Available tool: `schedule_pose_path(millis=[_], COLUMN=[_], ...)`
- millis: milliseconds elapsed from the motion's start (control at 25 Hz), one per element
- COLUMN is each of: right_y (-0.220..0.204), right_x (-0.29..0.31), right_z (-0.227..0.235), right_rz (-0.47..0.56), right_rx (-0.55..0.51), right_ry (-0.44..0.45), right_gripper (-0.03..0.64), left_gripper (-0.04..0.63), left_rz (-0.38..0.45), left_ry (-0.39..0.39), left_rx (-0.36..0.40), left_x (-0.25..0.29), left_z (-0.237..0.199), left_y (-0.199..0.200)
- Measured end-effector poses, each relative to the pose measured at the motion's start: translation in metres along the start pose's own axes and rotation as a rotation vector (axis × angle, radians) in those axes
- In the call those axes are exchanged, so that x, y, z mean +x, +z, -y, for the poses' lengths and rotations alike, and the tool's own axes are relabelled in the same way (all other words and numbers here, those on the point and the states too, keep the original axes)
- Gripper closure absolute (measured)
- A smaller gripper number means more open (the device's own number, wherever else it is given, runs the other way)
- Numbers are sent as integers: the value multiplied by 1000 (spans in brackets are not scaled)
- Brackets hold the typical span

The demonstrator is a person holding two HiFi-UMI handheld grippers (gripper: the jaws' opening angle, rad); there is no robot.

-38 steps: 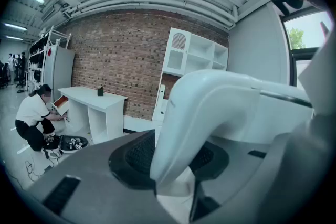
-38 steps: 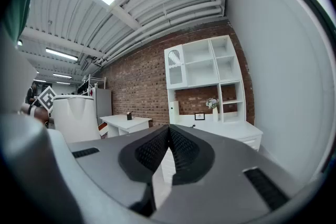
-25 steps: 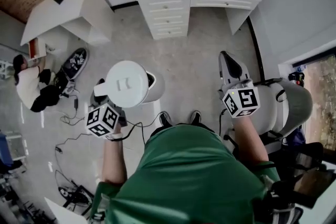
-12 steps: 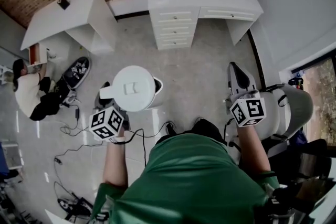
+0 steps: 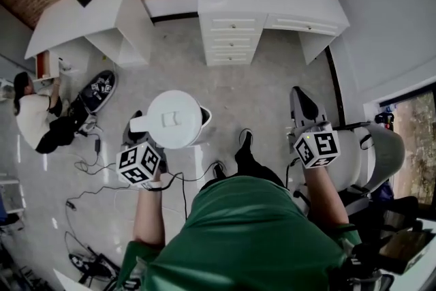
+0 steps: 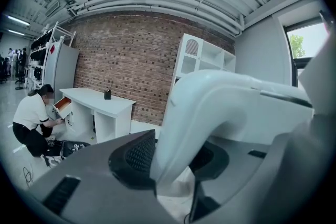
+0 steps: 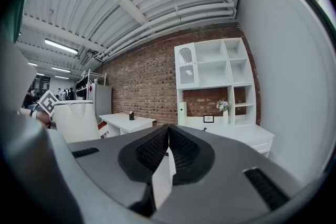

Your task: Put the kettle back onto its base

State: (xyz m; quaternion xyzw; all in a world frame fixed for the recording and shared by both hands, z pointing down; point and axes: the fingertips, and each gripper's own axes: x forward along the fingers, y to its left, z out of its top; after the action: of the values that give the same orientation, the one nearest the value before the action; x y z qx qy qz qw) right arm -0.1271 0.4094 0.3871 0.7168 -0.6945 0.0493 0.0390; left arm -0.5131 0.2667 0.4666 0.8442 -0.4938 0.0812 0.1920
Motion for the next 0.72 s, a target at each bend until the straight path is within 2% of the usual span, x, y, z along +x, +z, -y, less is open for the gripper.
schedule_pose_path(millis=[320,480,720], right_y=[13,20,19], right_x=[89,130,175], right_z=[33,68,117], right_rz=[23,23,16], right_rx=[27,41,56], right_ry=[110,135,164], right_gripper=[595,595,595], left_gripper=[433,433,433], left_rz=[25,48,53], left_ry=[92,132,181], left_rx=[0,-18,-47], left_x=[48,82,130], left_z=[6,19,39], left_y=[36,60,74])
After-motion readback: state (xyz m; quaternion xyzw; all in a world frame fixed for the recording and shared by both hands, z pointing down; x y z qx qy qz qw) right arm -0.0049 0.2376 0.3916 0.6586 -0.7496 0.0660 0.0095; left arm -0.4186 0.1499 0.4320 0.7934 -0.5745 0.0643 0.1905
